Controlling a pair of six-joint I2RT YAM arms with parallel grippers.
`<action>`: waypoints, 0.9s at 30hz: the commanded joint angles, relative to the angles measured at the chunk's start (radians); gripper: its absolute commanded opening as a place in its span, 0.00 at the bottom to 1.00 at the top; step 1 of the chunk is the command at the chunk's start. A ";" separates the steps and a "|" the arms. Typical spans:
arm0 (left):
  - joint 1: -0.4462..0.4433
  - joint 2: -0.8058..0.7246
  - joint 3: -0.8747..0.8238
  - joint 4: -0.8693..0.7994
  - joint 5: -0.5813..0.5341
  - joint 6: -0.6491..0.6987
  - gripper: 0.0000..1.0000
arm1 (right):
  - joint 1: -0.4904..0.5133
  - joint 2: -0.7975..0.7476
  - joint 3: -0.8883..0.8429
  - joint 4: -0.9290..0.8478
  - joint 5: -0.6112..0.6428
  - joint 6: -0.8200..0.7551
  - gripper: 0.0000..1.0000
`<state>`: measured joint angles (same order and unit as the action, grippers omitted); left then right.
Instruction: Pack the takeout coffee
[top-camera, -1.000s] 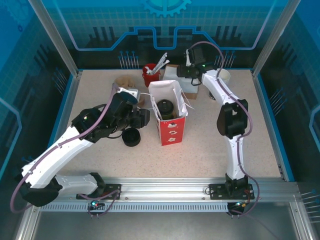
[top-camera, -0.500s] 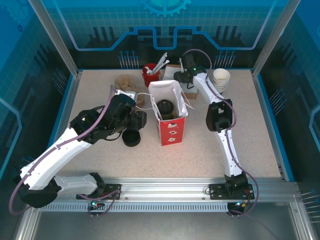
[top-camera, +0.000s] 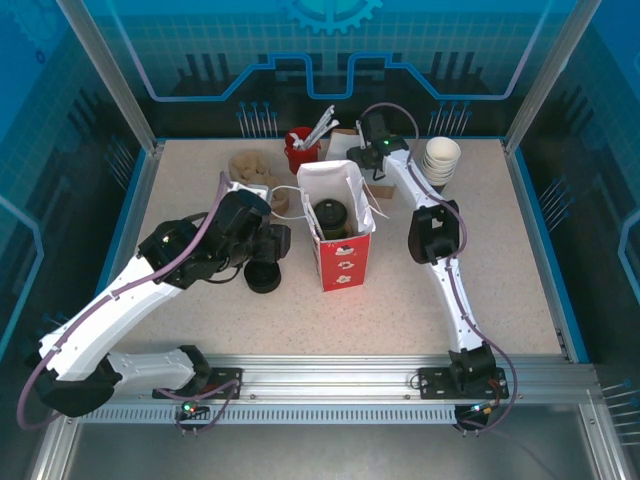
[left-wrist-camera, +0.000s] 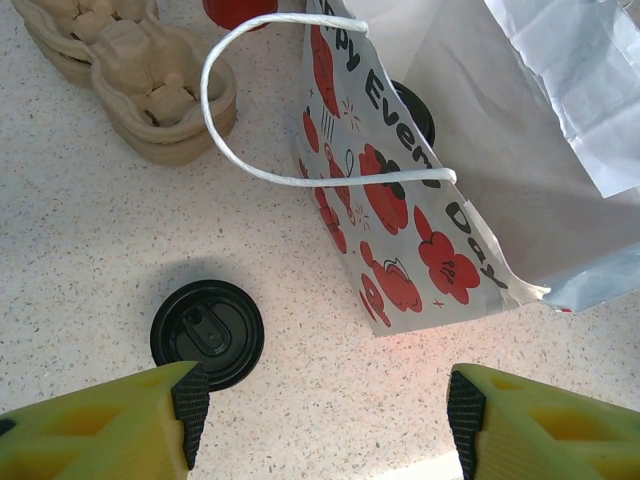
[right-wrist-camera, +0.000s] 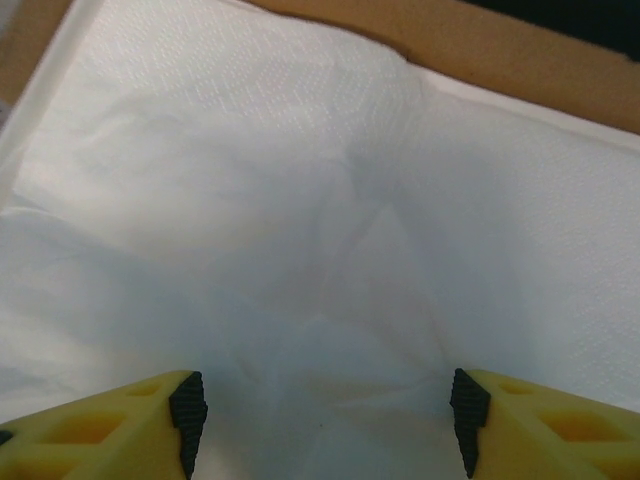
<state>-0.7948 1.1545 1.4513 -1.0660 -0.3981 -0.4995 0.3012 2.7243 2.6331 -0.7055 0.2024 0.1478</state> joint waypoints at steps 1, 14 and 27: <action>0.006 -0.022 -0.018 -0.024 -0.024 -0.019 0.66 | 0.008 0.032 0.037 0.009 0.011 -0.016 0.68; 0.009 -0.029 -0.026 -0.026 -0.031 -0.021 0.66 | -0.003 0.030 0.043 0.011 -0.027 -0.006 0.41; 0.008 -0.029 -0.039 -0.022 -0.021 -0.025 0.67 | -0.005 -0.020 0.043 0.014 -0.056 -0.002 0.12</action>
<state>-0.7948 1.1431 1.4223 -1.0729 -0.4049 -0.4999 0.3000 2.7419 2.6442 -0.6949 0.1642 0.1432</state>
